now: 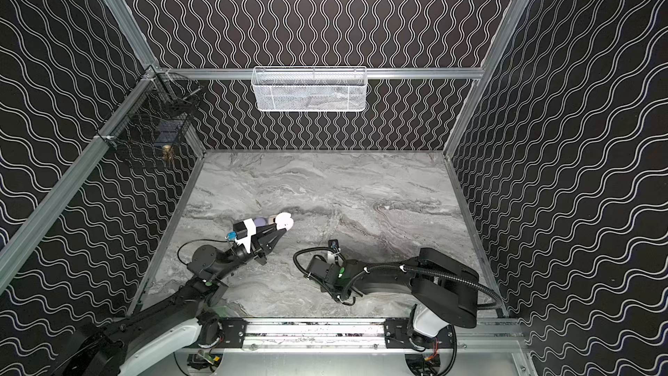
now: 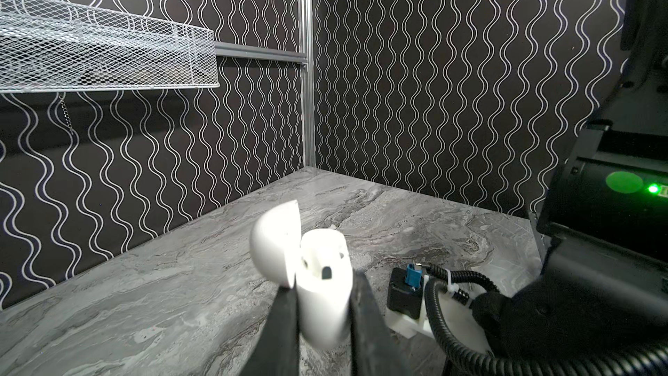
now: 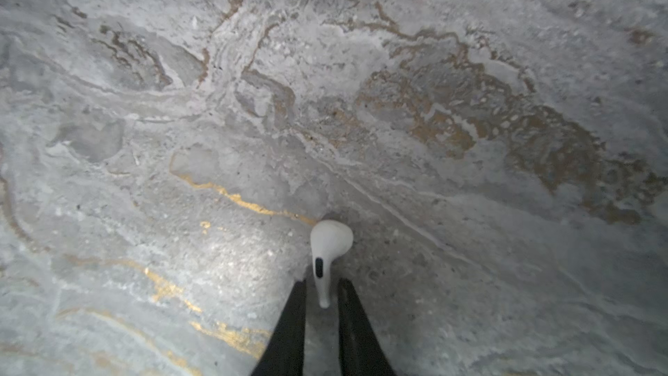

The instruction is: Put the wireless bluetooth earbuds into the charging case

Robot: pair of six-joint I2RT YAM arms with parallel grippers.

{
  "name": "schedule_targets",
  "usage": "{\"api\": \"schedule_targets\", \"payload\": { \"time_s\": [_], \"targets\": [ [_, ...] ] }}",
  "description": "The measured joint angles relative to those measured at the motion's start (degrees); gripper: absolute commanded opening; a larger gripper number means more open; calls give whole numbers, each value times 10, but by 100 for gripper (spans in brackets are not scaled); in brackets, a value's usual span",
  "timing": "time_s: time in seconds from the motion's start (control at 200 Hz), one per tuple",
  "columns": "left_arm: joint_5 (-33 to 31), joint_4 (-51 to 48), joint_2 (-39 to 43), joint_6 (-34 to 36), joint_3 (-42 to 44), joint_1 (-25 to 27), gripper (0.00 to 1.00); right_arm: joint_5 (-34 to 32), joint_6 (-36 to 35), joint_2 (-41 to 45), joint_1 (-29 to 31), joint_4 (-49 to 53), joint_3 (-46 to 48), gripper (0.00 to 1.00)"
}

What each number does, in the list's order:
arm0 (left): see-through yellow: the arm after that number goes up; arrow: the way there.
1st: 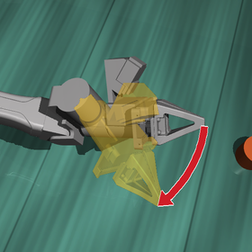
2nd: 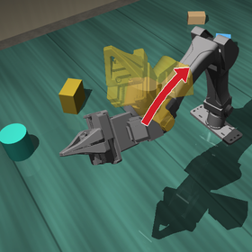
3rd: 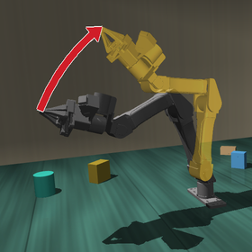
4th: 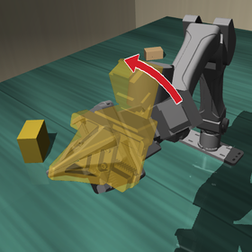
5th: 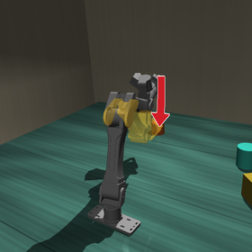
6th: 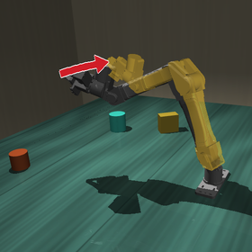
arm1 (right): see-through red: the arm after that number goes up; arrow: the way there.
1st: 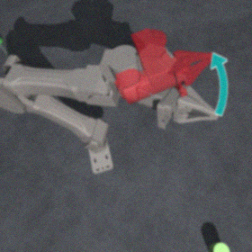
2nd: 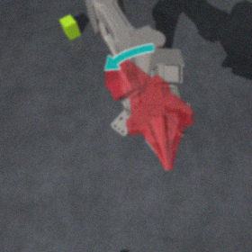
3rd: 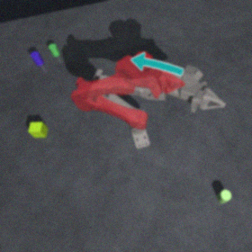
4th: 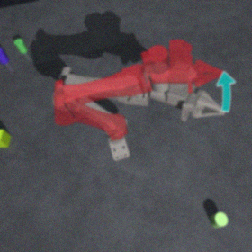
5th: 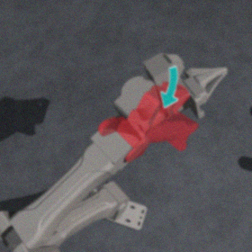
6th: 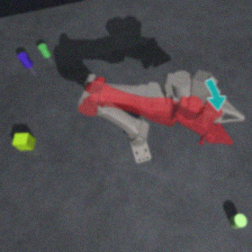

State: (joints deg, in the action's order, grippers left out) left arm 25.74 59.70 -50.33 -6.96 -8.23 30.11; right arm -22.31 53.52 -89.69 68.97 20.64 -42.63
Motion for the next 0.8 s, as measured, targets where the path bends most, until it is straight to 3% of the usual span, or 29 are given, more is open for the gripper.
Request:
{"api": "schedule_targets", "payload": {
  "time_s": [0.095, 0.22, 0.576, 0.801],
  "targets": [
    [0, -1, 0, 0, 0, 0, 0, 0, 3, 3, 0, 12, -2, 43],
    [0, -2, 2, 0, 0, 0, 0, -11, 5, 4, 0, 34, -8, 46],
    [0, -6, 7, 0, 0, 0, 0, -24, -9, -13, -17, 42, -21, 46],
    [0, -6, 1, 0, 0, 0, 0, -11, -34, -24, -35, 17, -24, 40]
  ]
}}
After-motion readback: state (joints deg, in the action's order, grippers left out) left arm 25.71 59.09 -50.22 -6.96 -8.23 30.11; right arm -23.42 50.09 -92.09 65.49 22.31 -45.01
